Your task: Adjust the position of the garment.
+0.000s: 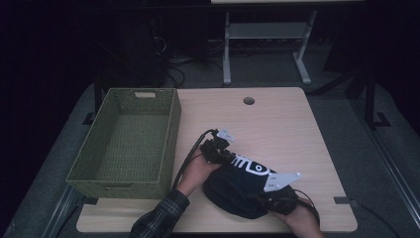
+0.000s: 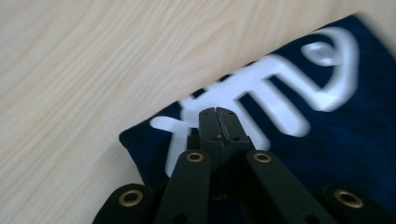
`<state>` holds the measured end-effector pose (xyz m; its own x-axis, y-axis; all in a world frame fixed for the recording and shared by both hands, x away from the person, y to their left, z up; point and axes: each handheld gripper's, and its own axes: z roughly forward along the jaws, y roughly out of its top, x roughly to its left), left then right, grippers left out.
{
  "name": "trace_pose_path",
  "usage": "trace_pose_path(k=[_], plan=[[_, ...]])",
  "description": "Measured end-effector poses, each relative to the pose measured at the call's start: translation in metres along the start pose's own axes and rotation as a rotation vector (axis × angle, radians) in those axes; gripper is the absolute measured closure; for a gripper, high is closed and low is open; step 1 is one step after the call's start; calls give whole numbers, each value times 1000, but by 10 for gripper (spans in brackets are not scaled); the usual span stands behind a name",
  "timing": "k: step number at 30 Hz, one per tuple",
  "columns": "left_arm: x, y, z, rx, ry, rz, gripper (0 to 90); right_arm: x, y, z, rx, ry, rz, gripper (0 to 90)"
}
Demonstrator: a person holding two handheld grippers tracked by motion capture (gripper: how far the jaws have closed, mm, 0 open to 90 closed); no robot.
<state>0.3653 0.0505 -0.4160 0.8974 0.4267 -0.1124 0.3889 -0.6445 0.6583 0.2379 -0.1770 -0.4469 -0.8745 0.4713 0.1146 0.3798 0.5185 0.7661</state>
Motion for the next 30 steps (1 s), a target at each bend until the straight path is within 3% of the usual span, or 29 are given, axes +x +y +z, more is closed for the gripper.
trace_pose_path(k=[2, 4, 5, 9, 11, 13, 16, 24, 26, 30], plan=[[-9, -1, -11, -33, -18, -2, 900, -4, 2, -11, -48, -25, 7, 900], [-18, -5, -20, -32, -25, 14, 900, -9, 2, -20, -74, -57, 14, 900], [-21, -8, -23, -11, -24, 35, 900, -13, 1, -22, -70, -72, 30, 900], [-31, -27, -20, 47, -12, 25, 900, -28, -10, -17, -5, -108, 78, 900], [-29, -34, -13, 79, -17, 23, 900, -31, -14, -13, 18, -103, 90, 900], [-28, -38, -5, 78, -27, 2, 900, -31, -15, -8, 48, -105, 96, 900], [-25, -39, 1, 99, -28, 8, 900, -29, -17, -1, 77, -106, 110, 900], [-22, -38, -3, 83, -46, -17, 900, -27, -18, -2, 65, -119, 97, 898], [-21, -37, -8, 64, -41, -33, 885, -27, -18, -8, 42, -128, 98, 835], [-17, -35, -19, 41, -21, -55, 771, -30, -19, -23, -12, -175, 117, 726]])
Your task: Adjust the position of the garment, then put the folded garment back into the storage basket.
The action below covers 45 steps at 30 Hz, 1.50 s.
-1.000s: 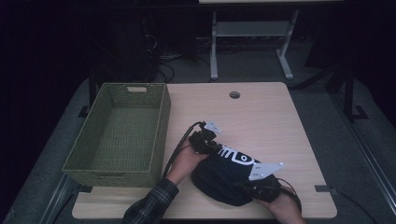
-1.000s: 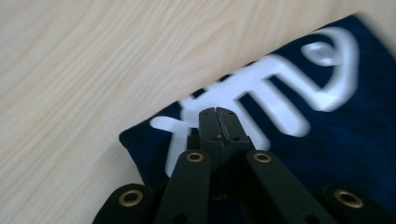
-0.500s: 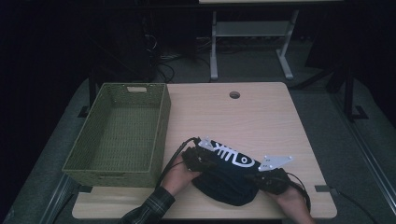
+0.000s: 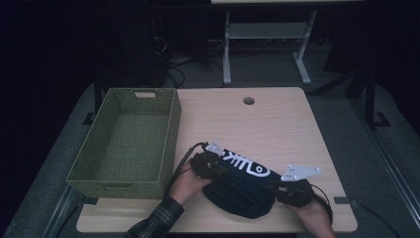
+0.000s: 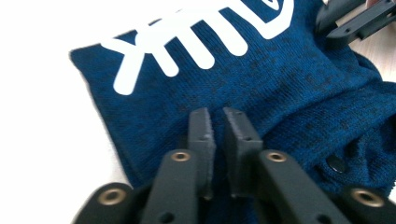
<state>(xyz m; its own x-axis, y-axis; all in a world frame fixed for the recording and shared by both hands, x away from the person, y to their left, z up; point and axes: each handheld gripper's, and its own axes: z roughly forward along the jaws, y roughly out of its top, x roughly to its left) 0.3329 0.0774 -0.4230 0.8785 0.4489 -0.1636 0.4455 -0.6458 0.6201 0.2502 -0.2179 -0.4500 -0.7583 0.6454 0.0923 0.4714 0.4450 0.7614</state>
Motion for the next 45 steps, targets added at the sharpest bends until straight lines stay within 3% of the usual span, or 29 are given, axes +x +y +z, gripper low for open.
trace_pose_path(k=[6, 12, 16, 19, 24, 28, 38, 43, 45], plan=[[8, 2, -4, -22, 21, -47, 530, -13, -10, -20, -39, -83, 48, 479], [17, -1, -1, -18, 24, -93, 351, -27, -27, -33, -28, -180, 111, 259], [22, -3, 2, 4, 23, -94, 278, -40, -42, -35, 11, -235, 152, 146], [22, -3, 4, 8, 27, -99, 256, -49, -48, -30, 37, -251, 178, 126], [22, -3, 8, 25, 29, -95, 235, -56, -53, -22, 68, -293, 181, 66], [23, -3, 12, 40, 27, -85, 226, -57, -54, -20, 66, -290, 181, 30], [25, -8, 24, 50, 24, -102, 217, -57, -53, -20, 68, -290, 181, 27], [27, -10, 26, 69, -6, -111, 246, -57, -53, -20, 68, -290, 179, 27], [28, -12, 26, 52, -21, -124, 278, -57, -53, -20, 68, -290, 178, 27]])
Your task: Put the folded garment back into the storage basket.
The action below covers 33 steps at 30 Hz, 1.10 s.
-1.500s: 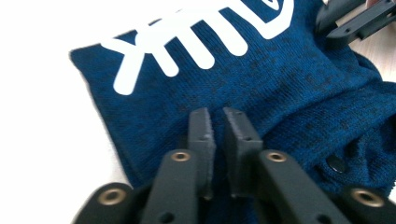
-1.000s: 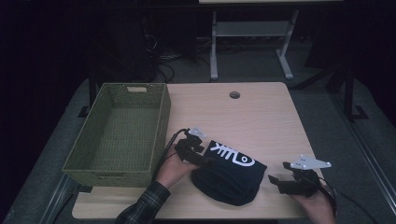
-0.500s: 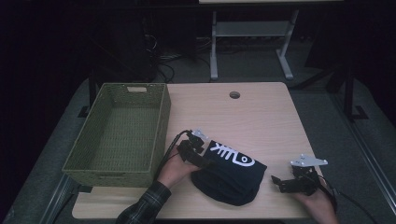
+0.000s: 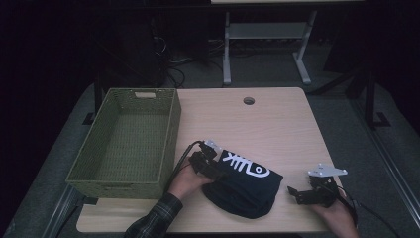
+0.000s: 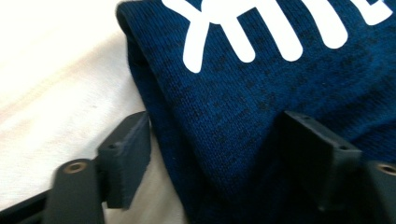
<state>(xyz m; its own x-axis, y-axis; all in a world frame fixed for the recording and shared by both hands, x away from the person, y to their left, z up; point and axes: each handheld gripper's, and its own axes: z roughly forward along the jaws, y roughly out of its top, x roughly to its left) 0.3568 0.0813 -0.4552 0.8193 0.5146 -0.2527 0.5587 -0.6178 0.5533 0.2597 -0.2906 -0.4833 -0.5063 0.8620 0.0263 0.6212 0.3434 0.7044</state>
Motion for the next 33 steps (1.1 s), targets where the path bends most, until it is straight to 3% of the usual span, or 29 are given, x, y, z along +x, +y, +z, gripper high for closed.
trace_pose_path(k=[2, 8, 14, 25, 33], plan=[[0, 0, 0, 3, -2, 3, 293, 0, 0, 0, 0, 0, 0, 27], [0, 2, 1, 24, -65, 2, 510, 0, 0, 0, 1, 0, -1, 27], [3, 4, 3, 43, -116, -18, 662, 0, 0, 0, 1, 0, 0, 27], [7, 6, 1, 43, -150, -47, 733, 0, 0, 0, 2, 0, 0, 27], [0, 11, -9, 19, -152, -20, 739, 0, 0, 0, 1, 0, 0, 27]])
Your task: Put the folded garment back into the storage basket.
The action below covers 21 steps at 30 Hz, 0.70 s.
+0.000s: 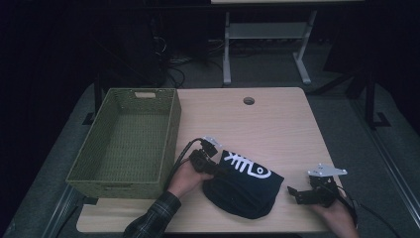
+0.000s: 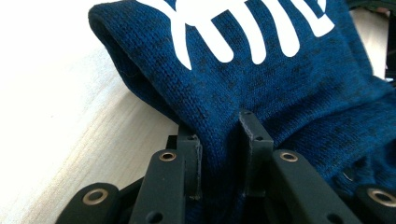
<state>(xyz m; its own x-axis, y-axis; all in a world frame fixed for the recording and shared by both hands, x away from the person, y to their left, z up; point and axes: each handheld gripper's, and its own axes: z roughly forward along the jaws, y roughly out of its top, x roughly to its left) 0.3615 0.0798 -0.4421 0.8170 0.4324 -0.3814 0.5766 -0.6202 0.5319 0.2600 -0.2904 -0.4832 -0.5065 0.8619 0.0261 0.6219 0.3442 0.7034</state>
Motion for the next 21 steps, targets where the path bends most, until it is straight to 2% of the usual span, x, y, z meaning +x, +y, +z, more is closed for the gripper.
trace_pose_path(k=[3, 5, 11, 15, 21], plan=[[-2, 1, -4, -17, -17, -8, 741, 0, 0, 0, 0, 0, 0, 27], [-3, 2, -8, -15, -15, 0, 741, 0, 0, 0, -1, 0, -2, 27], [-12, 9, -17, -21, 30, 13, 741, 0, 0, 0, 3, 0, 5, 27], [-15, 16, -24, 0, 52, 16, 741, 0, 0, 0, 3, 0, 5, 27], [-18, 27, -38, 6, 57, 12, 741, 0, 0, 0, 1, 1, 6, 28]])
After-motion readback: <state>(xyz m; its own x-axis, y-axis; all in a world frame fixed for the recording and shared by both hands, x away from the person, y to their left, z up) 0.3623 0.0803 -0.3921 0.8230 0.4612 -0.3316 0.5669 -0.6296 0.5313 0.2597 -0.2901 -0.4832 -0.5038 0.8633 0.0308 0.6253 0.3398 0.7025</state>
